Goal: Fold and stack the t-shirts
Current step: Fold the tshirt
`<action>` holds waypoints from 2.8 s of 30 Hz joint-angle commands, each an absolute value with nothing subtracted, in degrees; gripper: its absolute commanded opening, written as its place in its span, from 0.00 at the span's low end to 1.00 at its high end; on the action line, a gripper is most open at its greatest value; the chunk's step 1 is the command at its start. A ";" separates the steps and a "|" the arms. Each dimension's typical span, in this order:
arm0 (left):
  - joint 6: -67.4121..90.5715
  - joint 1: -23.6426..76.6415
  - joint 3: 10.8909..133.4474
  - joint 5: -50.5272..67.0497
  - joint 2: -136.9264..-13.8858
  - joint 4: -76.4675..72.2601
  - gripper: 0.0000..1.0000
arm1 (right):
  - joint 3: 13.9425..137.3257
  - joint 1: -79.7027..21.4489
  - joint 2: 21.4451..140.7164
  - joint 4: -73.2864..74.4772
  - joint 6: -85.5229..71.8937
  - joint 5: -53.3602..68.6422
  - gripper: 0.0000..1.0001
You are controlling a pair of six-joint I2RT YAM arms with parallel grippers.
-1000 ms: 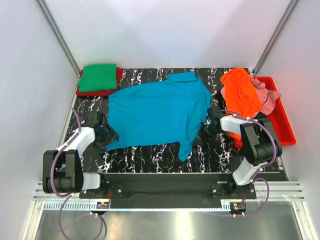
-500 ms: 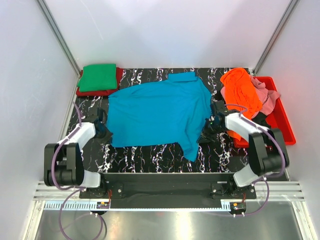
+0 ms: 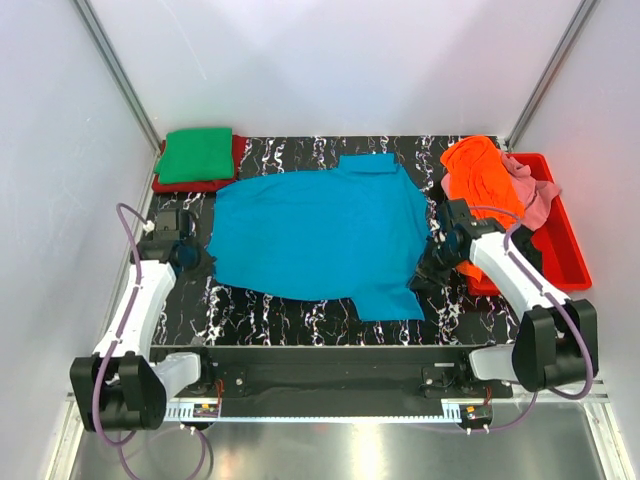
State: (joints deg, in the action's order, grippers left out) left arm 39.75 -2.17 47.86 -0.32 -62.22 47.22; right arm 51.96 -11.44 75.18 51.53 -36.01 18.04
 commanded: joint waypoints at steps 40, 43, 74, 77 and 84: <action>36.74 -6.15 60.64 2.20 -96.85 34.02 0.88 | 78.13 -1.76 113.02 49.93 -30.41 7.21 0.63; 37.62 -6.15 61.17 2.46 -98.52 32.52 0.87 | 78.40 -1.84 115.04 48.61 -30.94 5.90 0.63; 39.11 -11.77 76.05 2.55 -82.99 43.33 0.00 | 89.71 -2.28 100.21 59.95 -31.38 8.87 0.00; 38.15 -13.01 65.33 2.55 -75.43 43.24 0.00 | 74.52 -2.20 96.86 56.79 -31.20 12.30 0.00; 40.69 -15.55 42.03 4.57 -61.89 45.17 0.16 | 53.89 -2.29 92.20 51.59 -30.50 16.44 0.15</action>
State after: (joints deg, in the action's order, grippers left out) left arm 39.57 -14.11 47.57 4.01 -65.25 41.71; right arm 57.65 -2.63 94.30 51.59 -29.23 14.63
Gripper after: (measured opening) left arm 0.124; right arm 0.134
